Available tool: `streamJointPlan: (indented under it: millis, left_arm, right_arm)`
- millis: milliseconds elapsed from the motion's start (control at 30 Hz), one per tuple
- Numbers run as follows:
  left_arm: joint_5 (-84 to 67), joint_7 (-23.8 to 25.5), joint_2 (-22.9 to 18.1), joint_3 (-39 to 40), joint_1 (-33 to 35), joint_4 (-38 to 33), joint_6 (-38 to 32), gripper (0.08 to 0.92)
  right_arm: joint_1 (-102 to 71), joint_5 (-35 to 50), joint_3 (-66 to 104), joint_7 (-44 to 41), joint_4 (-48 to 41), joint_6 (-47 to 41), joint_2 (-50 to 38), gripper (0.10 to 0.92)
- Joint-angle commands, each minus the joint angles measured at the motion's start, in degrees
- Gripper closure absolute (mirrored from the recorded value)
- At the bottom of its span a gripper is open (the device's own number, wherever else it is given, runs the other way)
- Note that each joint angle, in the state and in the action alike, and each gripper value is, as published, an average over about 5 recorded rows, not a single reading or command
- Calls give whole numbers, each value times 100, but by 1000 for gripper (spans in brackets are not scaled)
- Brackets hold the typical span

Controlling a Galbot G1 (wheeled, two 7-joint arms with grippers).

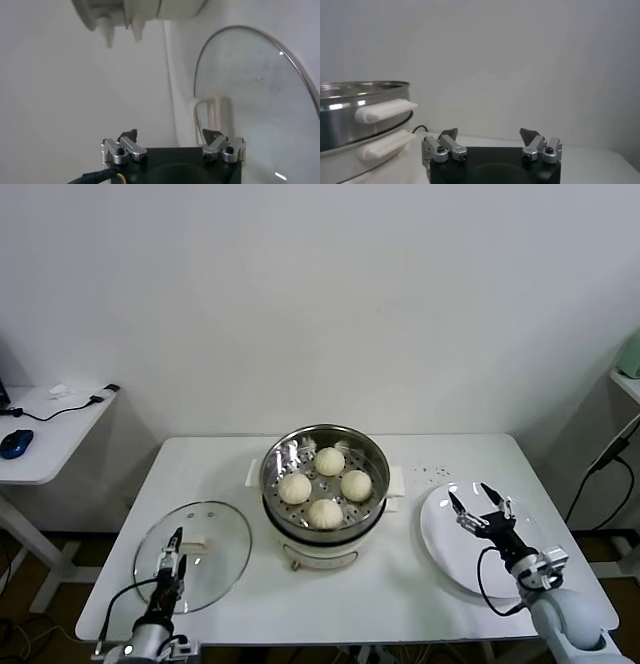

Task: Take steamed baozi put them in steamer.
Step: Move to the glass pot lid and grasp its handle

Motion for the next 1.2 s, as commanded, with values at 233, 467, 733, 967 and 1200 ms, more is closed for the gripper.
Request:
streamJointPlan:
  millis: [233,467,733,967,1200]
  left_arm:
    - [104,-725,136,370,-1024,1246,439,177]
    - [-123,-912,196,414,-1243,1493,540,177]
    - [-187,-940,133,384,-1364,1664,485,207]
    - [-353,-939,138,368,-1323,1696,436,398]
    - [-524,-944,168,369,-1296,1594,414,597]
  right_arm:
    - [-148,-327,218,23,-115,63,255,203]
    - [-206,-443,288,12,-131,94,322,203]
    - [-211,-596,297,-11,-174,146,436,203]
    - [-171,-705,319,-48,-279,192,500,203]
    - [-117,-764,313,-55,-319,207,539,203]
